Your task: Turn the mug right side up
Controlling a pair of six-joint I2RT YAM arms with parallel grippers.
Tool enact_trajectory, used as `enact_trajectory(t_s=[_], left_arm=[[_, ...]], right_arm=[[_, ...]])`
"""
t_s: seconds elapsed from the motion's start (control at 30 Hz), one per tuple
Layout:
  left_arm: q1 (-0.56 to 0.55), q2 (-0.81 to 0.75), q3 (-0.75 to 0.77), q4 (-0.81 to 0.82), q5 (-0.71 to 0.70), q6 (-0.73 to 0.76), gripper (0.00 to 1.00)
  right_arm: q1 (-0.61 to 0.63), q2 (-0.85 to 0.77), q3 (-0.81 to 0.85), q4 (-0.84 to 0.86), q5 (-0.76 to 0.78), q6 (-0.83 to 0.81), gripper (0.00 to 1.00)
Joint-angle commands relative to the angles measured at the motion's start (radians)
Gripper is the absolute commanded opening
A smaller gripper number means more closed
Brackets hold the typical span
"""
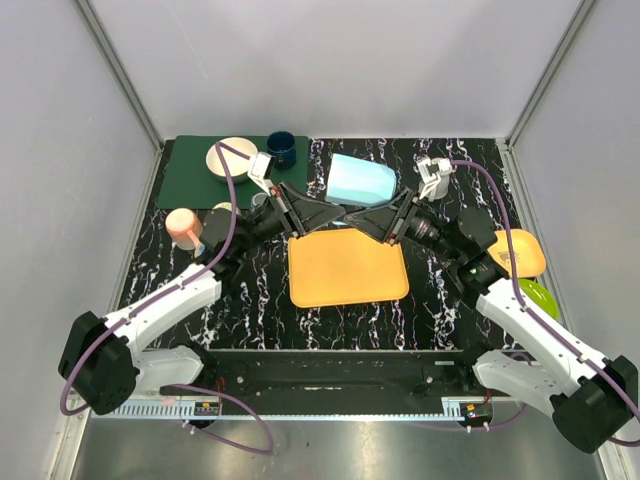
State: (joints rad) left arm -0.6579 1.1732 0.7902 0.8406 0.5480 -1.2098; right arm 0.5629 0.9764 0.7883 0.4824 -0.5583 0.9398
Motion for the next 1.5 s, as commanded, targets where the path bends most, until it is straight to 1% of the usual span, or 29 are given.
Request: enact_trajectory(t_s=[0.0, 0.03, 0.1, 0.17, 0.2, 0.3, 0.33, 0.4, 0.43, 0.53, 0.57, 0.6, 0.67, 0.77, 0.83, 0.87, 0.9, 1.0, 1.1, 1.2, 1.47], left_arm=[[-0.019, -0.032, 0.02, 0.094, 0.038, 0.018, 0.0], [-0.022, -0.033, 0.02, 0.081, 0.041, 0.021, 0.0], [-0.025, -0.035, 0.023, 0.071, 0.046, 0.03, 0.0], [-0.032, -0.033, 0.035, 0.038, 0.066, 0.041, 0.0], [-0.034, -0.033, 0.038, 0.028, 0.072, 0.053, 0.0], [-0.046, -0.041, 0.041, -0.018, 0.079, 0.082, 0.0], [-0.051, -0.047, 0.041, -0.034, 0.081, 0.085, 0.0], [-0.055, -0.047, 0.037, -0.032, 0.084, 0.089, 0.0], [-0.06, -0.047, 0.032, -0.034, 0.084, 0.089, 0.0], [-0.068, -0.044, 0.029, -0.04, 0.09, 0.095, 0.0], [-0.069, -0.044, 0.027, -0.043, 0.09, 0.095, 0.0], [-0.071, -0.044, 0.026, -0.044, 0.092, 0.099, 0.0], [-0.071, -0.047, 0.021, -0.046, 0.09, 0.102, 0.0], [-0.071, -0.058, 0.017, -0.049, 0.09, 0.113, 0.0], [-0.071, -0.072, 0.011, -0.055, 0.079, 0.131, 0.0], [-0.069, -0.078, 0.011, -0.058, 0.072, 0.138, 0.01], [-0.069, -0.089, 0.007, -0.063, 0.057, 0.15, 0.05], [-0.068, -0.104, -0.012, -0.043, 0.027, 0.158, 0.07], [-0.065, -0.103, -0.031, 0.014, 0.017, 0.135, 0.07], [-0.056, -0.09, -0.051, 0.115, 0.009, 0.092, 0.07], [-0.02, -0.044, -0.1, 0.342, -0.011, -0.054, 0.2]], right_arm=[[0.002, 0.012, 0.035, 0.101, 0.0, 0.005, 0.47], [0.003, 0.011, 0.035, 0.104, 0.001, 0.005, 0.5], [0.0, 0.013, 0.04, 0.104, 0.005, 0.005, 0.59], [-0.003, 0.022, 0.051, 0.102, 0.001, 0.008, 0.63], [-0.006, 0.027, 0.054, 0.102, 0.0, 0.011, 0.61], [-0.008, 0.036, 0.063, 0.114, -0.005, 0.017, 0.5], [-0.009, 0.041, 0.066, 0.125, -0.003, 0.02, 0.43], [-0.012, 0.045, 0.065, 0.137, -0.005, 0.031, 0.34], [-0.012, 0.048, 0.058, 0.16, -0.003, 0.036, 0.27], [-0.017, 0.061, 0.065, 0.189, -0.018, 0.054, 0.2], [-0.017, 0.064, 0.068, 0.19, -0.025, 0.057, 0.1], [-0.018, 0.068, 0.071, 0.177, -0.026, 0.059, 0.06], [-0.02, 0.065, 0.081, 0.153, -0.026, 0.051, 0.0], [-0.021, 0.042, 0.072, 0.131, -0.006, 0.033, 0.0], [-0.02, 0.013, 0.075, 0.075, 0.021, -0.019, 0.0], [-0.02, 0.001, 0.077, 0.046, 0.037, -0.041, 0.0], [-0.02, -0.022, 0.08, -0.011, 0.055, -0.085, 0.0], [-0.021, -0.048, 0.091, -0.054, 0.066, -0.139, 0.0], [-0.02, -0.057, 0.095, -0.067, 0.052, -0.153, 0.0], [-0.02, -0.061, 0.091, -0.065, 0.032, -0.159, 0.0], [-0.021, -0.073, 0.074, -0.064, 0.003, -0.17, 0.0]])
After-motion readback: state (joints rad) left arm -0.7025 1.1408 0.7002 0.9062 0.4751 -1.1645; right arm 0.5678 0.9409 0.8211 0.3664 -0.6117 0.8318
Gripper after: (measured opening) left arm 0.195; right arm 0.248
